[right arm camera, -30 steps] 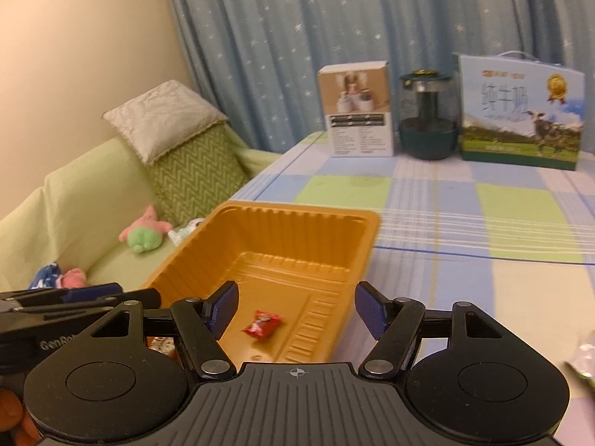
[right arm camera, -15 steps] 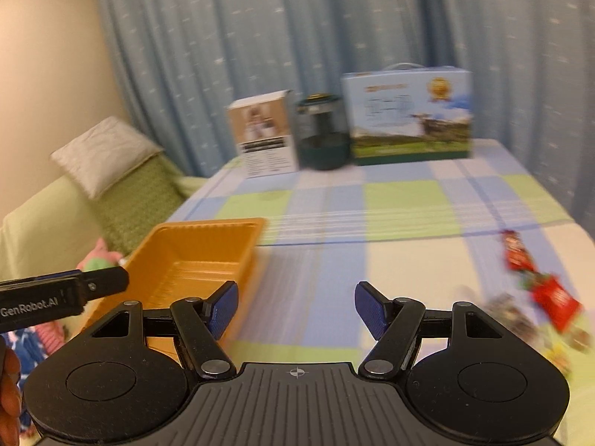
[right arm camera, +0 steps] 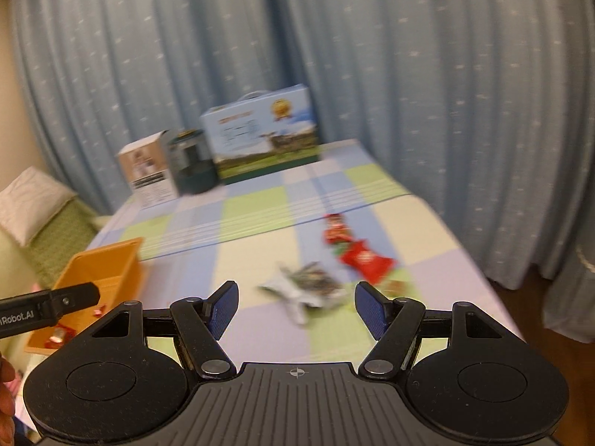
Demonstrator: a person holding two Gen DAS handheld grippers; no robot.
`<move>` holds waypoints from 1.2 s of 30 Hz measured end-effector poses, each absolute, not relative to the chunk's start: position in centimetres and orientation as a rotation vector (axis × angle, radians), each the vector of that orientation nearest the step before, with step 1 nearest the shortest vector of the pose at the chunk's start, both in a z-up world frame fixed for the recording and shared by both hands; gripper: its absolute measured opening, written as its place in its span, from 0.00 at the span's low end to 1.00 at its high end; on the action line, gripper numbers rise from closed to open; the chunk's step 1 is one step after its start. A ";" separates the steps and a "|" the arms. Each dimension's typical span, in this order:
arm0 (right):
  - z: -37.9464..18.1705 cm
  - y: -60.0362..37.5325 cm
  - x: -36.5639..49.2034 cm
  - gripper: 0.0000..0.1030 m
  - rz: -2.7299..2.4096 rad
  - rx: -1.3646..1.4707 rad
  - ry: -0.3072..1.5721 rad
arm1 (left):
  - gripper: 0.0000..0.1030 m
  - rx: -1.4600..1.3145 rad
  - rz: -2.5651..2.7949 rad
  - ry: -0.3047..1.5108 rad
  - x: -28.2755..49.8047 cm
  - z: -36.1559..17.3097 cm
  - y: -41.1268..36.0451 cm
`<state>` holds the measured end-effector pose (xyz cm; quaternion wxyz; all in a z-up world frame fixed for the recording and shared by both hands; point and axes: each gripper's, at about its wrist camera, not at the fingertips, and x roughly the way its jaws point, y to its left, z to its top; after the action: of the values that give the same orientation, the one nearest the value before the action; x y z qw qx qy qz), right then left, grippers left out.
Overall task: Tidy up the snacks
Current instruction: 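Move both open tools back toward the remaining snacks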
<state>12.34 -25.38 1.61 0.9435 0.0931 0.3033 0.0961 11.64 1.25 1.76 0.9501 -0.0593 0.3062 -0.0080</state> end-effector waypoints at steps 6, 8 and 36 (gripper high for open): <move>1.7 -29.0 11.4 0.67 0.134 0.163 0.605 | 0.89 -0.120 -0.054 0.662 12.3 1.0 -1.3; 1.4 -29.9 11.6 0.67 0.122 0.159 0.609 | 0.89 -0.120 -0.060 0.677 12.8 0.6 -1.7; -11.3 -27.5 24.2 0.48 0.342 -0.044 0.811 | 0.89 -0.136 -0.145 0.805 23.8 -7.7 -4.2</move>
<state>24.19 -27.53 -11.33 0.9045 -0.0211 0.3926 0.1656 23.76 -4.25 -7.67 0.9152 -0.0662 0.3912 -0.0704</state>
